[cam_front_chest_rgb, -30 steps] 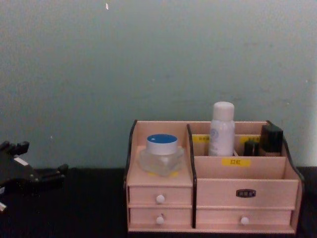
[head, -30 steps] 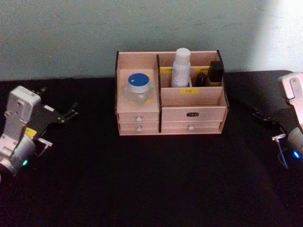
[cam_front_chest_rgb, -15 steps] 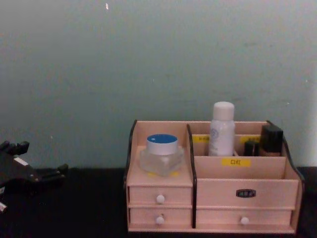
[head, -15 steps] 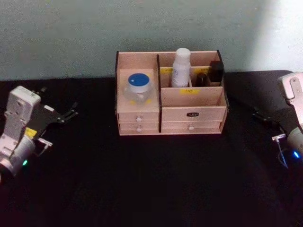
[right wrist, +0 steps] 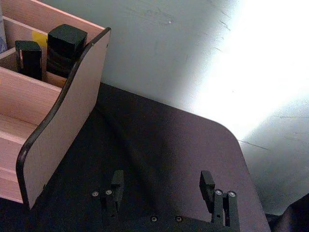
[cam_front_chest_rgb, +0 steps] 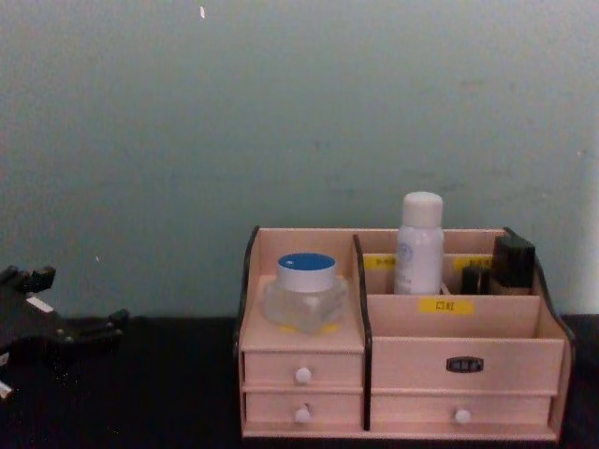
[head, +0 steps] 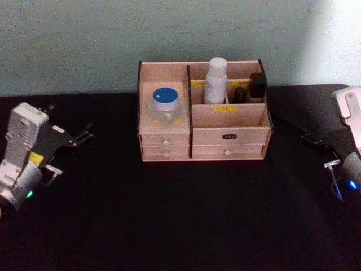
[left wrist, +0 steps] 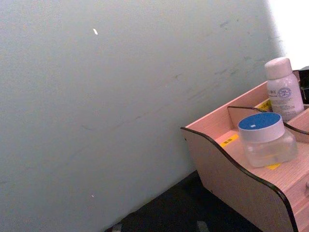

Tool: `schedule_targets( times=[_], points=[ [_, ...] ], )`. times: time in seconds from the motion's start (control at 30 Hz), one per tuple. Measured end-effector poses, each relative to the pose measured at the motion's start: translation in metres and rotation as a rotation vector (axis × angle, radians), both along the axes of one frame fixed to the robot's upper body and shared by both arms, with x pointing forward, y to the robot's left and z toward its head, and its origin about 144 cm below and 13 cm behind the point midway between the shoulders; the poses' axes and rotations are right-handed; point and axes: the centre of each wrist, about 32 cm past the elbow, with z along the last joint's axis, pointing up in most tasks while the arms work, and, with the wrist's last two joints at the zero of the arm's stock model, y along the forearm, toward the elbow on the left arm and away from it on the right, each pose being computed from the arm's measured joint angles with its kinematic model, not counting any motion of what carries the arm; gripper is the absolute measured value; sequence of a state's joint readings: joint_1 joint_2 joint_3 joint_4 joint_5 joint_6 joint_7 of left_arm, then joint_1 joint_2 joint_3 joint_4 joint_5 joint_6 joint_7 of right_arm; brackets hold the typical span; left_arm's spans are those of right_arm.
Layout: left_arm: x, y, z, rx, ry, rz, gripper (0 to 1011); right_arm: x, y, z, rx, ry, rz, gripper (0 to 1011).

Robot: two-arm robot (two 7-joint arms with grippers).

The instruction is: Pick up the facial cleanser and watermelon frost from the table and place them into the tiered storage box.

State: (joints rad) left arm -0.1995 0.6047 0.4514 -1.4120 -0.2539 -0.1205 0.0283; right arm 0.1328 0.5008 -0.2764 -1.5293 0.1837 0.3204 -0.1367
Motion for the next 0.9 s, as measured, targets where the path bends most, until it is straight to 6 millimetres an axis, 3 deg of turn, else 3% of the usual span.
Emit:
schedule_targets(
  times=[0.9],
  points=[
    [0.0,0.0,0.0,0.0,0.0,0.0,1001,0.0,0.0,0.0,0.0,0.0,0.0,1003]
  ],
)
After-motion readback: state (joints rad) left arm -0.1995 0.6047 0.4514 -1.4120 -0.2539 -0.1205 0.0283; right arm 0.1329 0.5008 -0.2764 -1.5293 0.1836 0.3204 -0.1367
